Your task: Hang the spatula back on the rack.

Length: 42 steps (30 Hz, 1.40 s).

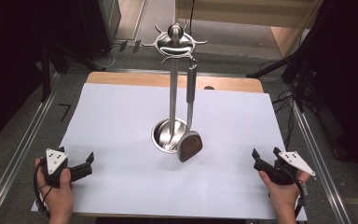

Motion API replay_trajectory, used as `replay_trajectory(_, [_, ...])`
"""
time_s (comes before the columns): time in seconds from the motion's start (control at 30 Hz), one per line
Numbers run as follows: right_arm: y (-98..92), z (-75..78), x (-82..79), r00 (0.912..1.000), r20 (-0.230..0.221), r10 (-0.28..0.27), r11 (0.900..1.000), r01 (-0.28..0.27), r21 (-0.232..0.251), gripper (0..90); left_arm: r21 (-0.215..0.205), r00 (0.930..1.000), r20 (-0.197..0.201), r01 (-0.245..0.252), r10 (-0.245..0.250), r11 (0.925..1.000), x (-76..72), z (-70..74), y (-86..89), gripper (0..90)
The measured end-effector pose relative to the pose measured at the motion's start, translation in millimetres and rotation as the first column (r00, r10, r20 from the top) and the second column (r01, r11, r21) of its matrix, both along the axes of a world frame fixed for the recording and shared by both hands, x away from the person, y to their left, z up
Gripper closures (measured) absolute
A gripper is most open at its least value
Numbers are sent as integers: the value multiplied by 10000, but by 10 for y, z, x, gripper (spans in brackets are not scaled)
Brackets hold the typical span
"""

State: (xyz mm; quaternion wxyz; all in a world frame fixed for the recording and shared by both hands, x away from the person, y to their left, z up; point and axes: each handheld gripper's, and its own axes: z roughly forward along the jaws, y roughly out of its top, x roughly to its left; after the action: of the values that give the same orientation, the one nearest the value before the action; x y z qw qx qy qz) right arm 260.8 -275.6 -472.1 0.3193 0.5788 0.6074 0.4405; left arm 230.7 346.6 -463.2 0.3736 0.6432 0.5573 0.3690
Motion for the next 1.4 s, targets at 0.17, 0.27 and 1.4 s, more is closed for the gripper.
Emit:
replay_trajectory(0.17, [-114, -44, -32, 9996, -197, -208, 9998, 208, -21, 194, -1, 10000, 1, 0, 0, 10000, 0, 0, 0, 2])
replay_trajectory(0.27, [-164, -51, -53, 9994, -215, -257, 9996, 255, -82, 192, 6, 10000, 6, 2, -2, 10000, -1, 1, 1, 2])
replay_trajectory(1.4, [-599, -181, -438, 9918, -738, -1046, 9945, 1049, 0, 229, -125, 10000, 34, 27, -27, 9999, -8, 4, 21, 2])
